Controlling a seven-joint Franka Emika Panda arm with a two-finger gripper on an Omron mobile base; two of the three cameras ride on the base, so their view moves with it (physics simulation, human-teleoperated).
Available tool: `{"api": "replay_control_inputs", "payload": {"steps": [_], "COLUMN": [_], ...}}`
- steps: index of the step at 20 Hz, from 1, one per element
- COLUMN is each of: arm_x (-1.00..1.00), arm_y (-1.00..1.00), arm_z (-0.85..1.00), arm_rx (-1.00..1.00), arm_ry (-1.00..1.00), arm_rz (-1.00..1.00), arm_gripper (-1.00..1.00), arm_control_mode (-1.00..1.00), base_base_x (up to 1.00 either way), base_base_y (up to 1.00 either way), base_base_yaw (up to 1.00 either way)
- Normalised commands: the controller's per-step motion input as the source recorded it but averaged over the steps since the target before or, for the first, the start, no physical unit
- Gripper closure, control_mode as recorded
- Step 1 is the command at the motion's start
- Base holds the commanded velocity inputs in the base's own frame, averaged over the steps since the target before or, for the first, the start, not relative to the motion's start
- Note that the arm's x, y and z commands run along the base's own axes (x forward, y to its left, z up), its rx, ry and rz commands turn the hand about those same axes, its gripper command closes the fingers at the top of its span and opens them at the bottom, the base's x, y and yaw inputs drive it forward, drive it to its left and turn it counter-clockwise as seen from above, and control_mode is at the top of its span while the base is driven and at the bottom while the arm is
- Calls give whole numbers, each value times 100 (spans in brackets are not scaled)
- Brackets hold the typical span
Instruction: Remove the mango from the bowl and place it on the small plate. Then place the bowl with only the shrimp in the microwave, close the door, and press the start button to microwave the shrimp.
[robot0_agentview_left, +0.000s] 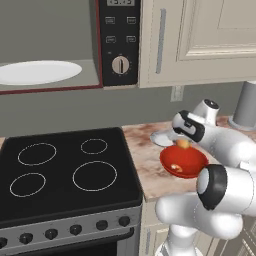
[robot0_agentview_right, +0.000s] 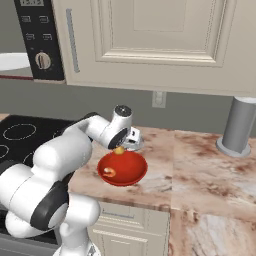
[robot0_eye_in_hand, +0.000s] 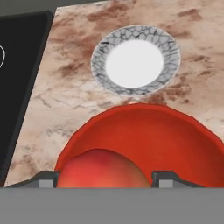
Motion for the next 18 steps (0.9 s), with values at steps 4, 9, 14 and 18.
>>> {"api": "replay_control_inputs", "payload": {"steps": [4,9,14,18], "arm_x": [26,72,73,50], "arm_y": [34,45,0,-25], "arm_z": [36,15,0,-16], "arm_rx": [0,0,0,0], "arm_ry": [-4,0,5,0], "arm_rz": [0,-1,0,0], "arm_gripper": [100,100,100,100], "arm_control_mode": [-100,-100,-100,-100], "base_base_x": [0,0,0,0], "base_base_y": [0,0,0,0], "base_base_yaw": [0,0,0,0]}}
